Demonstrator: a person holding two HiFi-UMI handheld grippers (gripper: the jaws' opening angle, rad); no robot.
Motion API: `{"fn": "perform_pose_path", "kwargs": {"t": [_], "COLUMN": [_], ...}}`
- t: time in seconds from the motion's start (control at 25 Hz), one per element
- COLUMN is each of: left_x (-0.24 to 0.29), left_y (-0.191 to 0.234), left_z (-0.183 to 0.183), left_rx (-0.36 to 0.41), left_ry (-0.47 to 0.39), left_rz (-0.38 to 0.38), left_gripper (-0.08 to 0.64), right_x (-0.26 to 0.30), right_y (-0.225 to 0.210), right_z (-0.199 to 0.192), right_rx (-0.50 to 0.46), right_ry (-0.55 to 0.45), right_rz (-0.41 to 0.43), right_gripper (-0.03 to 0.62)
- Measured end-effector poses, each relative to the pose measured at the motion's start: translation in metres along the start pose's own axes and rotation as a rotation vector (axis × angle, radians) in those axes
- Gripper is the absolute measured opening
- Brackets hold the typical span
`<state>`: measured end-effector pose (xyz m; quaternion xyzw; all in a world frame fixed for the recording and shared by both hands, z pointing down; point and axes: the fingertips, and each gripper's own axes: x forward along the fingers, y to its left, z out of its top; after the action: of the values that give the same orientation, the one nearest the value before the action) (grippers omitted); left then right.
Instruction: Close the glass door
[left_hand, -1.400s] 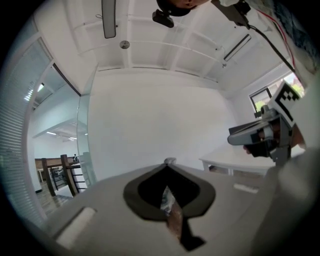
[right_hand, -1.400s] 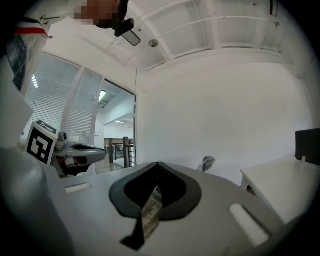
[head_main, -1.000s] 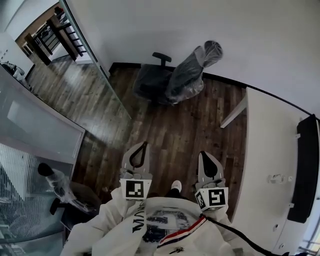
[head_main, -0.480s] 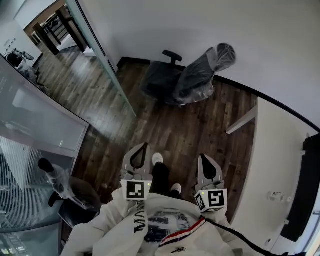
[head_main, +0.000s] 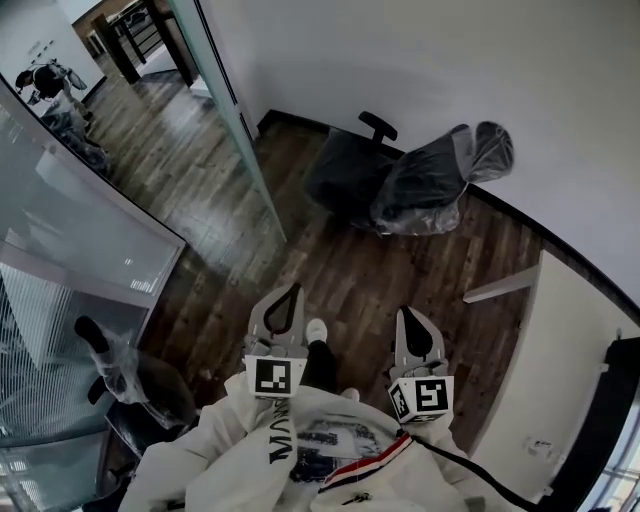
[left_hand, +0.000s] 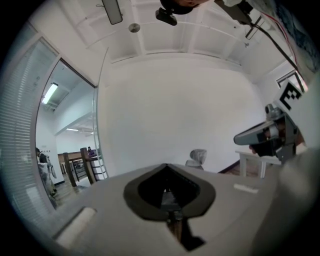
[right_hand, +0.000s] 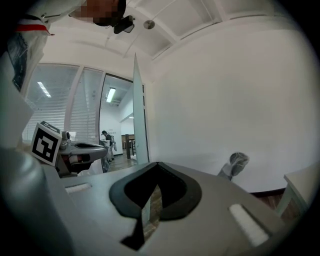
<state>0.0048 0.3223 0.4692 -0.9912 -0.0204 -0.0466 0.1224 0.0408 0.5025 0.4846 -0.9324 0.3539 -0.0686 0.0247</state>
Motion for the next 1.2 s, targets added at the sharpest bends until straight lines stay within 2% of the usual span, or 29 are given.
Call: {"fn": "perform_pose_path", "kwargs": {"t": [0.44, 0.88, 1.08, 1.2], "left_x": [0.069, 0.108, 0.113, 0.117], "left_y": [0.075, 0.151, 0.180, 0.199], "left_z": [-0.009, -0.021, -0.023, -0.027], "left_rx": [-0.035, -0.060, -0.050, -0.079], "left_ry": [0.004, -0.004, -0.029, -0.021], "left_rz": [0.033, 0.066, 0.083, 0.122], "left_gripper": [0.002, 0.002, 0.002, 0.002], "right_x": [0.102, 0.192, 0.226, 0.250], "right_y": [0.010, 0.041, 0.062, 0.071], "right_z": [0.015, 0.028, 0.044, 0.051], "right_rx": [-0.014, -0.047, -0.036, -0.063], "right_ry": [0.035, 0.043, 0.019, 0.015], "right_rz": [0.030, 0.077, 0.127, 0.175], "right_gripper": [0.006, 0.006, 0.006, 0.006]}}
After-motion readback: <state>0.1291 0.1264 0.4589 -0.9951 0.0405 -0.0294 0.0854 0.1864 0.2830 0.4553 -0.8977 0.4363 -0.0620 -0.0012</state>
